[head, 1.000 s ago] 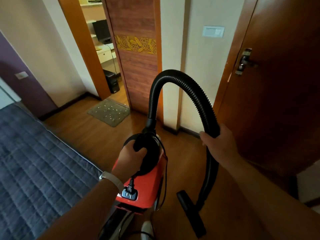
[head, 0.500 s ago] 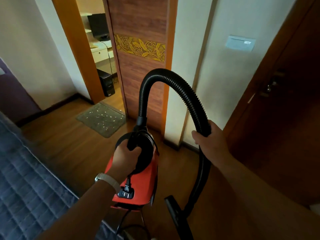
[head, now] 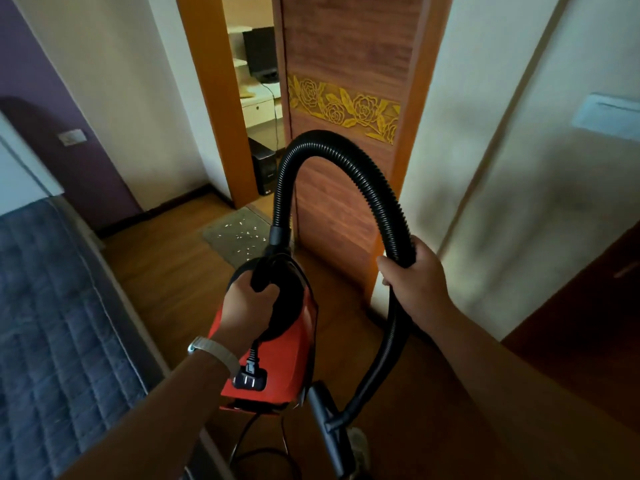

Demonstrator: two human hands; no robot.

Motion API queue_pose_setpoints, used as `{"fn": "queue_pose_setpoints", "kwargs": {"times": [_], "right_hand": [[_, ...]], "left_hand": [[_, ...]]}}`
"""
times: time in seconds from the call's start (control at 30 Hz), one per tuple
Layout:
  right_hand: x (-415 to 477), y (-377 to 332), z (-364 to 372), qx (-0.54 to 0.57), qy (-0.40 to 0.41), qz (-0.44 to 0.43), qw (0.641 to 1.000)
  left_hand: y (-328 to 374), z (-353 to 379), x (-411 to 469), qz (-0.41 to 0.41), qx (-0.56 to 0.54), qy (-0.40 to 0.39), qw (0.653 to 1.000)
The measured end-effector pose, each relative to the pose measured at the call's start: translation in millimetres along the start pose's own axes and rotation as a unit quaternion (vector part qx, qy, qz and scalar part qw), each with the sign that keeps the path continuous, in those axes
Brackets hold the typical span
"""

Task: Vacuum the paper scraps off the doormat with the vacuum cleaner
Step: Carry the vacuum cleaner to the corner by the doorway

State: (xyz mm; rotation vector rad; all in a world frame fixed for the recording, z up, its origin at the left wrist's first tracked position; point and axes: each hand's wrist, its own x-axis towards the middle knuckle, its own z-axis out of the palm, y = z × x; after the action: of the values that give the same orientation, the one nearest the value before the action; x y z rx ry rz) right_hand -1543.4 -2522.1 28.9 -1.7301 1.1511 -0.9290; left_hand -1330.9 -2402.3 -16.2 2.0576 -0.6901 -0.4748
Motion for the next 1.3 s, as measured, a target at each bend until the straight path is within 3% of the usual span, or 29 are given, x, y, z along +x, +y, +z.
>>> {"fn": "queue_pose_setpoints", "kwargs": {"times": [0.57,0.73,1.3], "right_hand": [[238,-16,118,0.045,-0.201,-0.073,0.976],[289,-25,182,0.03,-0.23,-0.114,0.966],[437,-105,444,0.049,-0.255,-0.091,0.961]], "left_hand": [[32,-10,159,-0.112,-0.032,0.167,0.979],[10,-28,208,-0.133,-0.035,0.193,0.971],[-61,-141,476,-0.14,-0.061,0.194,0.969]]}}
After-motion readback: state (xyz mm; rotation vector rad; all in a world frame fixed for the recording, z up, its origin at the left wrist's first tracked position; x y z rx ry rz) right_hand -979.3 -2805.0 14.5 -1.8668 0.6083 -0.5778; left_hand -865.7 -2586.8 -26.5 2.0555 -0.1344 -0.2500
